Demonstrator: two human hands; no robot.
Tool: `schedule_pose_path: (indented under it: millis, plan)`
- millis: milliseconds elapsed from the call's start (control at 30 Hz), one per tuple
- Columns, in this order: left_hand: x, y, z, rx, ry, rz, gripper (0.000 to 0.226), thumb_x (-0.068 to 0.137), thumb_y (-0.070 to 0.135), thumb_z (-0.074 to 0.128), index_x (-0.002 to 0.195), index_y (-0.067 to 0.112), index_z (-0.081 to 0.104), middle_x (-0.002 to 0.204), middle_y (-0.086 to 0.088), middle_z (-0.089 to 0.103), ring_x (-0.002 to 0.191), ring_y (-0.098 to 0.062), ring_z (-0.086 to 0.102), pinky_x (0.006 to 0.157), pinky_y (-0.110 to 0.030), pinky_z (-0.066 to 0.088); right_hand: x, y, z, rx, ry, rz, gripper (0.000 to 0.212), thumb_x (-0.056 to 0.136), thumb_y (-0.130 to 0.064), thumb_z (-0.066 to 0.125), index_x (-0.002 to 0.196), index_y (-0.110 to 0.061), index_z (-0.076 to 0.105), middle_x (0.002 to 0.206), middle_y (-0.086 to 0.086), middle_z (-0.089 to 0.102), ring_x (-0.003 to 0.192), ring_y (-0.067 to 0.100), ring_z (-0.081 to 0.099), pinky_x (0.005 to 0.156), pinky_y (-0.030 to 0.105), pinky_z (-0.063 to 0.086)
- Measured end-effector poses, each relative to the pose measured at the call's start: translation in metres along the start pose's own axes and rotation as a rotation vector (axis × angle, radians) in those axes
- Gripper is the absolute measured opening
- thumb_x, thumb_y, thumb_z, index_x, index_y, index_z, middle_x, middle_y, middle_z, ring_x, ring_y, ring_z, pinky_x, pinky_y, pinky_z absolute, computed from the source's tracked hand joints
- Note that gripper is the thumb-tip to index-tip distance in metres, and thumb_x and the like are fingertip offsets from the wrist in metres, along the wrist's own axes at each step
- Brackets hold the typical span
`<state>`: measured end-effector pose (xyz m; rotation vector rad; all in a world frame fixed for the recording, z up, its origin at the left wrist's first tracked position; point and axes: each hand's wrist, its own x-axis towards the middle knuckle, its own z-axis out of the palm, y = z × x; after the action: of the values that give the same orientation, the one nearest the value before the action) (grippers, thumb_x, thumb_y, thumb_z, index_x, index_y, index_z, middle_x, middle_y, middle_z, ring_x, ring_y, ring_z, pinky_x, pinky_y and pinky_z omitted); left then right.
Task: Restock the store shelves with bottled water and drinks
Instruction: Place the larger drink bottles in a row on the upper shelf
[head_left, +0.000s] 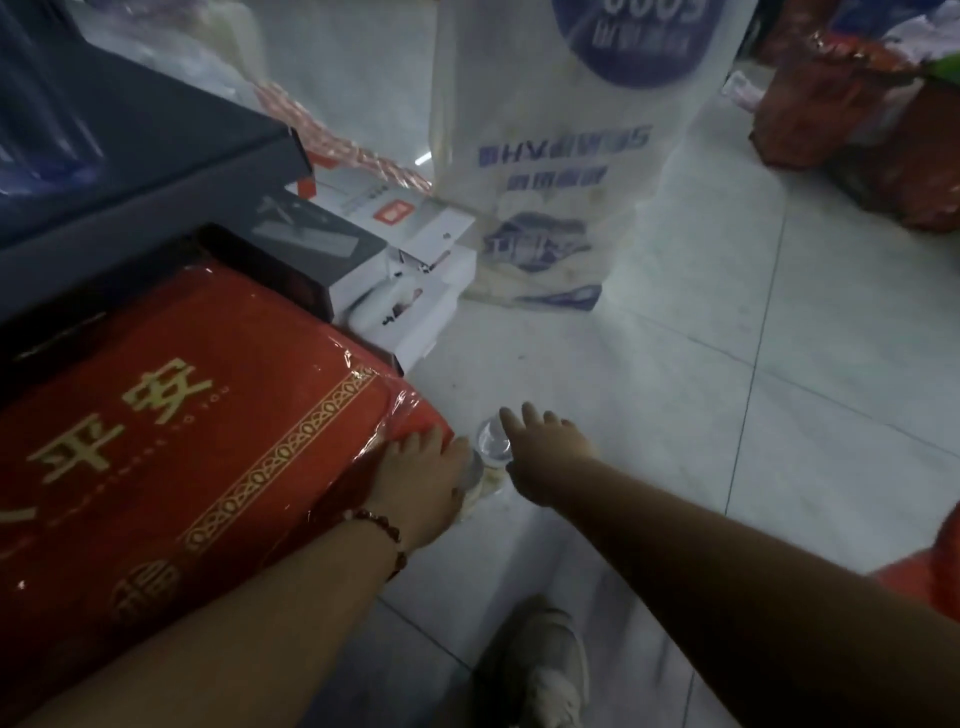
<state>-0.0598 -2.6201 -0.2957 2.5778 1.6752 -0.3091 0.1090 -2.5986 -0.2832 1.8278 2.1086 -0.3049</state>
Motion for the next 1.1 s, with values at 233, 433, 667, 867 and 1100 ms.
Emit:
schedule_pose_path:
  millis: [233, 433, 667, 867, 1100]
  plan:
    - [0.032, 0.006, 0.017, -0.006, 0.027, -0.014, 0.032, 0.097, 0.035, 0.049, 0.126, 0.021, 0.048, 0.126, -0.004, 0.055, 0.118, -0.024, 0.048, 0.099, -0.038, 0.036, 0.031, 0.0, 0.025, 0.094, 0.036, -0.001, 0.065, 0.096, -0.022, 0.056, 0.15, -0.023, 0.021, 0.132, 0.009, 0.053, 0.111, 0.033, 0.059, 0.079, 0.038, 0.044]
    - [0.044, 0.008, 0.025, -0.087, -0.028, -0.039, 0.031, 0.097, 0.04, 0.056, 0.116, 0.017, 0.052, 0.12, -0.005, 0.062, 0.114, -0.022, 0.054, 0.096, -0.034, 0.042, 0.035, -0.001, 0.029, 0.093, 0.054, 0.083, 0.035, 0.099, -0.032, 0.057, 0.125, -0.012, 0.044, 0.117, 0.009, 0.061, 0.104, 0.031, 0.062, 0.07, 0.035, 0.041]
    - [0.024, 0.007, 0.005, 0.002, -0.006, 0.025, 0.055, 0.095, 0.057, 0.047, 0.125, 0.011, 0.048, 0.128, -0.009, 0.057, 0.118, -0.026, 0.054, 0.095, -0.035, 0.043, -0.013, 0.009, 0.006, 0.046, -0.007, 0.098, 0.039, 0.099, -0.043, 0.053, 0.119, -0.01, 0.051, 0.113, 0.011, 0.068, 0.103, 0.031, 0.065, 0.072, 0.031, 0.04]
    - [-0.029, -0.013, -0.06, -0.563, -0.106, 0.015, 0.055, 0.085, 0.066, 0.059, 0.105, 0.017, 0.048, 0.099, -0.001, 0.062, 0.088, -0.02, 0.061, 0.077, -0.035, 0.05, -0.092, 0.016, -0.056, 0.208, 0.0, 0.166, 0.047, 0.096, -0.052, 0.052, 0.12, -0.011, 0.053, 0.111, 0.01, 0.065, 0.098, 0.027, 0.063, 0.082, 0.038, 0.053]
    - [-0.138, -0.026, -0.144, -1.152, 0.17, -0.02, 0.047, 0.071, 0.053, 0.082, 0.094, 0.02, 0.058, 0.084, -0.003, 0.069, 0.07, -0.007, 0.06, 0.07, -0.041, 0.056, -0.199, -0.001, -0.137, 0.517, 0.266, 0.049, 0.041, 0.094, -0.055, 0.055, 0.111, -0.018, 0.053, 0.105, 0.002, 0.063, 0.09, 0.019, 0.063, 0.081, 0.038, 0.056]
